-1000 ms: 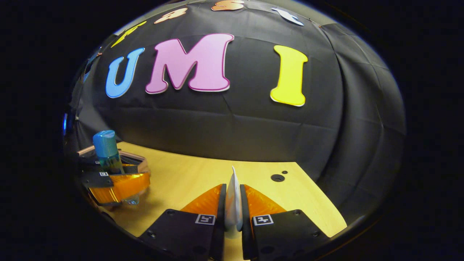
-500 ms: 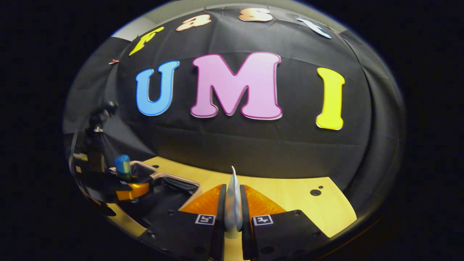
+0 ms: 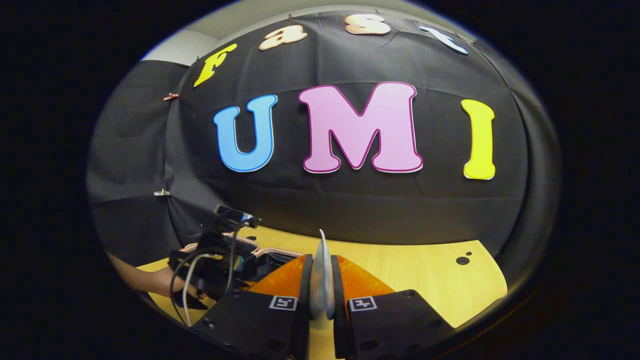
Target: First open the suitcase, pack the skin care products into it, and then close the suitcase.
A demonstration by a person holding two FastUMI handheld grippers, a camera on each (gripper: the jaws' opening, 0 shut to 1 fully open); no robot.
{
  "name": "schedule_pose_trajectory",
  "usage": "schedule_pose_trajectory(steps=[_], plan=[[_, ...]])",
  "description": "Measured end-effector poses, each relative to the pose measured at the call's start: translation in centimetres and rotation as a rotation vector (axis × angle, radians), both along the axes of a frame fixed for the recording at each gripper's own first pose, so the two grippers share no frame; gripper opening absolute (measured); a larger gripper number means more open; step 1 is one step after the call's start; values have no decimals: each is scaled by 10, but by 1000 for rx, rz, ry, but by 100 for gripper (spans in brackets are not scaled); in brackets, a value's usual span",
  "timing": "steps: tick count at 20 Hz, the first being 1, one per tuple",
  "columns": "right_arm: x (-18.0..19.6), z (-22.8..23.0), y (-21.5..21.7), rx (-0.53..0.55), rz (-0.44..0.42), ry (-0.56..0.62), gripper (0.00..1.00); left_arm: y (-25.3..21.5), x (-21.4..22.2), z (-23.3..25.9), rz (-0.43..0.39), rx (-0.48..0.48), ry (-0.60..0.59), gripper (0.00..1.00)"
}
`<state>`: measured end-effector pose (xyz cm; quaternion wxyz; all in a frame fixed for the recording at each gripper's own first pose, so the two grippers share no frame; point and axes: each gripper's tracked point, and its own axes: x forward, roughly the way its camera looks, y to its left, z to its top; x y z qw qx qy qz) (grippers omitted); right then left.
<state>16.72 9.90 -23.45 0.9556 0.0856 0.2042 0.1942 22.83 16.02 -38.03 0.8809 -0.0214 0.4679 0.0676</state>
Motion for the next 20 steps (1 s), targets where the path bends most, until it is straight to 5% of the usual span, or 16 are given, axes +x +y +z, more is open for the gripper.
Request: schedule_pose_trajectory(steps=[7, 12, 17, 20], plan=[[0, -7, -26, 7, -38, 54, 23, 1, 18, -29, -51, 13, 216, 48], [3, -28, -14, -4, -1, 110, 23, 7, 15, -29, 8, 6, 194, 48], [10, -46, 26, 5, 44, 181, 23, 21, 13, 37, 65, -45, -15, 70], [17, -62, 67, 17, 76, 243, 22, 60, -13, 98, 102, 47, -145, 95]])
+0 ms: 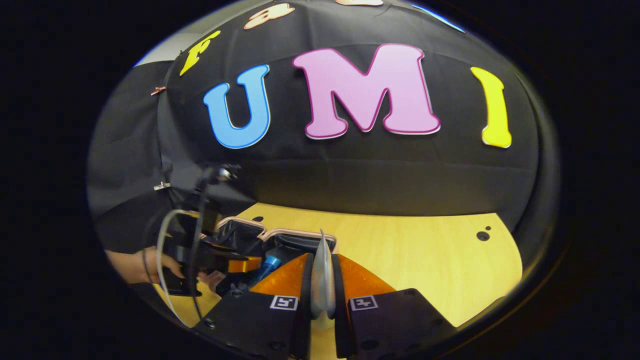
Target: First open the suitcase, pack the skin care products into it, and then close the suitcase.
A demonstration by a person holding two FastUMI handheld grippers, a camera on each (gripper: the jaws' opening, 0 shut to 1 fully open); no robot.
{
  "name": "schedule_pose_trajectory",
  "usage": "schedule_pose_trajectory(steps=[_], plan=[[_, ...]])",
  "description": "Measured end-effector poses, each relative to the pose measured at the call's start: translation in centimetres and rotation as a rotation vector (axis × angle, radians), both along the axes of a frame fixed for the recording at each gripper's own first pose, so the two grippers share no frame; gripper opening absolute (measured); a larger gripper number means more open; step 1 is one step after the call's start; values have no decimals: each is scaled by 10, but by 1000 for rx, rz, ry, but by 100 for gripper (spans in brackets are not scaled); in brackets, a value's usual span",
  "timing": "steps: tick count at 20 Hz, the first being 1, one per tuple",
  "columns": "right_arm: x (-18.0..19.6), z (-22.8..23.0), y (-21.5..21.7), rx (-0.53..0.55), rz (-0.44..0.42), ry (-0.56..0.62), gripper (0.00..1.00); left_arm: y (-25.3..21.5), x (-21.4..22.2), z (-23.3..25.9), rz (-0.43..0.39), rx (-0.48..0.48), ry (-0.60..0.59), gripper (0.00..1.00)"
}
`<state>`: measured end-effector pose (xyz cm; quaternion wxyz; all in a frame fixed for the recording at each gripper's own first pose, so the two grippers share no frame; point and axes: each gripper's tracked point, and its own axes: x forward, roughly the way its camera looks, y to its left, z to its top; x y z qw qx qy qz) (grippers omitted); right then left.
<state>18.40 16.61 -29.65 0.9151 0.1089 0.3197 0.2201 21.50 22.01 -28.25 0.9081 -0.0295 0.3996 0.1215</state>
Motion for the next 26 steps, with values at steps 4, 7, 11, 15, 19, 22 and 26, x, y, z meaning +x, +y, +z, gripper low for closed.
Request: schedule_pose_trajectory(steps=[4, 7, 11, 15, 19, 22, 26], plan=[[4, -43, 56, -23, 12, 124, 23, 35, -57, 61, 51, 39, -131, 95], [1, -88, 86, -73, 7, 247, 23, 40, -106, 81, 95, -12, -159, 95], [-11, -158, 107, -209, 31, 394, 23, 48, -151, 91, 147, -73, -188, 94], [-21, -194, 123, -258, 10, 539, 23, 62, -182, 81, 173, -79, -161, 92], [-13, -208, 126, -275, -43, 615, 23, 67, -198, 74, 195, -111, -147, 94], [-13, -209, 127, -301, -33, 616, 20, 79, -201, 70, 217, -107, -151, 94], [-12, -161, 126, -274, -15, 502, 82, 123, -194, 63, 263, -47, -163, 94]])
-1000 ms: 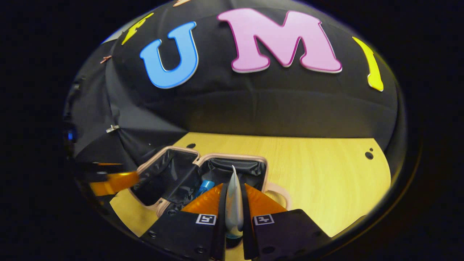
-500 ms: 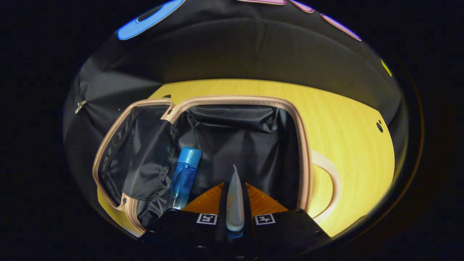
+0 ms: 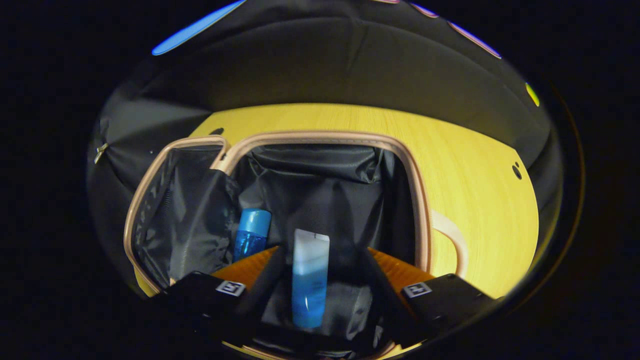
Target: First open the suitcase, pack the skin care products into it, and then close the suitcase.
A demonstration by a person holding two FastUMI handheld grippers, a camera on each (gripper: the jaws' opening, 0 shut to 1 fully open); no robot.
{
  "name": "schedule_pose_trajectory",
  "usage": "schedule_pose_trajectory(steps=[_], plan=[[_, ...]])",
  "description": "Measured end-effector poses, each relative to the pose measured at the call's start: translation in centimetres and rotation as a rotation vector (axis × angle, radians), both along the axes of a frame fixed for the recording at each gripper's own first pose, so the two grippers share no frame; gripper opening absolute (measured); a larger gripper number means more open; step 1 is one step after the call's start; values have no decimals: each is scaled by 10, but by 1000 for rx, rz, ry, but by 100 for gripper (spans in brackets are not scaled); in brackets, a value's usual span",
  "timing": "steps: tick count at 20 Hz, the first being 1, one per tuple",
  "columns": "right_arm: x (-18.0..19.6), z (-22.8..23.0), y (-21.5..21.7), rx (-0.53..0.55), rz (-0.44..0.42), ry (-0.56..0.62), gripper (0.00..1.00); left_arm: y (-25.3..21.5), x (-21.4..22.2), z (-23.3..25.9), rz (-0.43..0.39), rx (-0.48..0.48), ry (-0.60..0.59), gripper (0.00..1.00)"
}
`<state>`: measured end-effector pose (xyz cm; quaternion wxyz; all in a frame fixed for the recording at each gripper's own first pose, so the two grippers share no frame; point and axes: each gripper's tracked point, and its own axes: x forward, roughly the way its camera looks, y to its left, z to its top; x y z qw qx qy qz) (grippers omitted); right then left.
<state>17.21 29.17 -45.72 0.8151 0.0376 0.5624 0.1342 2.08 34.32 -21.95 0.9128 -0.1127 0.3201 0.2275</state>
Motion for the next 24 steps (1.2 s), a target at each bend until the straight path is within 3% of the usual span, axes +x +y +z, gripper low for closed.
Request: schedule_pose_trajectory(steps=[1, 5, 8, 11, 15, 19, 20, 21, 23, 24], plan=[[0, 16, 1, 27, 3, -45, 97, 16, 6, -3, 14, 7, -6, 94], [1, 94, -22, 90, 12, -263, 98, 88, 44, -12, 39, 46, -109, 94], [0, 144, -66, 60, -14, -424, 98, 131, 68, -36, 73, -30, -126, 94], [-27, 176, -106, 21, -54, -508, 97, 170, 83, -76, 127, -96, -81, 94], [-72, 193, -149, -14, -105, -526, 97, 178, 106, -105, 133, -270, -88, 93], [-109, 177, -180, -68, -126, -442, 97, 185, 129, -133, 181, -462, -65, 93], [-116, 173, -184, -80, -129, -421, 97, 182, 138, -135, 197, -528, -79, 82], [-121, 170, -189, -92, -124, -404, 97, 180, 144, -139, 218, -588, -74, 87], [-127, 168, -190, -91, -112, -371, 97, 185, 144, -156, 243, -633, -51, 75], [-128, 168, -191, -89, -112, -366, 98, 188, 145, -162, 257, -643, -42, 59]])
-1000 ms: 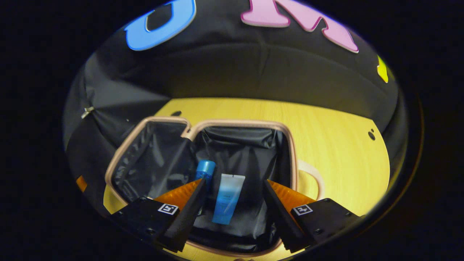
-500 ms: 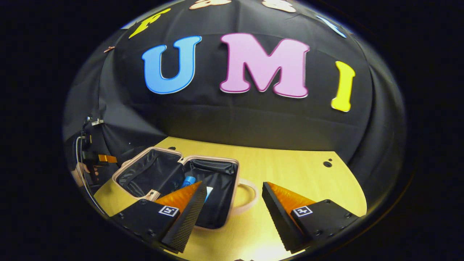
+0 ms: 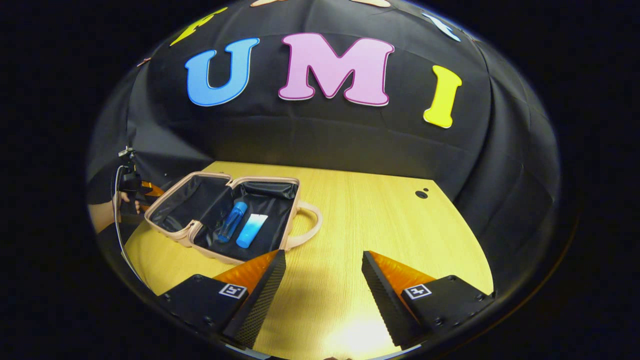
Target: First open the suitcase, pack the skin care products into it, and then close the suitcase.
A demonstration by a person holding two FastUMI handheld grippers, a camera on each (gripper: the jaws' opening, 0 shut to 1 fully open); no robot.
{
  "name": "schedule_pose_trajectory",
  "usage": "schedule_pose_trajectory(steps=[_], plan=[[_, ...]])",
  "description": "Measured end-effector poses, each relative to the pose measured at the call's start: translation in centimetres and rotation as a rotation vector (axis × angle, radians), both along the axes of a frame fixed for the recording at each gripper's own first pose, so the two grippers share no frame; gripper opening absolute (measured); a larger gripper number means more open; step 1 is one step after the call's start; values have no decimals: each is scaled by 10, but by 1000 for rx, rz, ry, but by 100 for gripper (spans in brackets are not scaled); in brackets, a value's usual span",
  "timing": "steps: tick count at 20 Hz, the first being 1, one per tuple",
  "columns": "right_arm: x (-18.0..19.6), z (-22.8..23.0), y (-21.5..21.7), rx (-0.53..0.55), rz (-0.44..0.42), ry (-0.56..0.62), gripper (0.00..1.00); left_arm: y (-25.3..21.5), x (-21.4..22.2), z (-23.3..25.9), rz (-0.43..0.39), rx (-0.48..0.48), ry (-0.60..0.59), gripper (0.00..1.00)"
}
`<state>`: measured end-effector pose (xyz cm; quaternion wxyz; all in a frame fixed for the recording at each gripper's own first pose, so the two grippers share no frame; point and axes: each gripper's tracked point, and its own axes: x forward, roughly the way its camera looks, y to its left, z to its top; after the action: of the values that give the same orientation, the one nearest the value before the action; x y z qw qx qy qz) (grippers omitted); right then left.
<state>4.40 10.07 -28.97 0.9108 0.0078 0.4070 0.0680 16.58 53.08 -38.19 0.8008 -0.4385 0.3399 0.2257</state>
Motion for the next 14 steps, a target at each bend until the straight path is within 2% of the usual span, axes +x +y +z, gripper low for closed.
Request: schedule_pose_trajectory(steps=[1, 2, 4, 5, 6, 10, 12, 14], plan=[[0, 0, -2, -3, -2, 1, 97, -2, 3, -1, 15, -35, -17, 49], [-1, 0, -4, -7, -6, 2, 97, -3, 6, 1, 50, -63, -31, 22], [-4, 0, -5, -6, -7, 5, 97, -4, 6, 6, 71, -91, -74, 16], [-5, 0, -5, -3, -5, 7, 97, -4, 5, 13, 61, -74, -85, 15], [-5, 0, -8, -3, -6, 5, 97, -7, 6, 21, 35, -35, -79, 11], [-5, 7, -15, 26, -16, -10, 98, -9, 6, 78, -104, 226, -62, 6], [-5, 15, -23, 31, -11, -24, 98, -26, 14, 121, -153, 336, -98, 6], [-3, 22, -33, 43, -7, -42, 98, -47, 20, 174, -184, 399, -161, 6]])
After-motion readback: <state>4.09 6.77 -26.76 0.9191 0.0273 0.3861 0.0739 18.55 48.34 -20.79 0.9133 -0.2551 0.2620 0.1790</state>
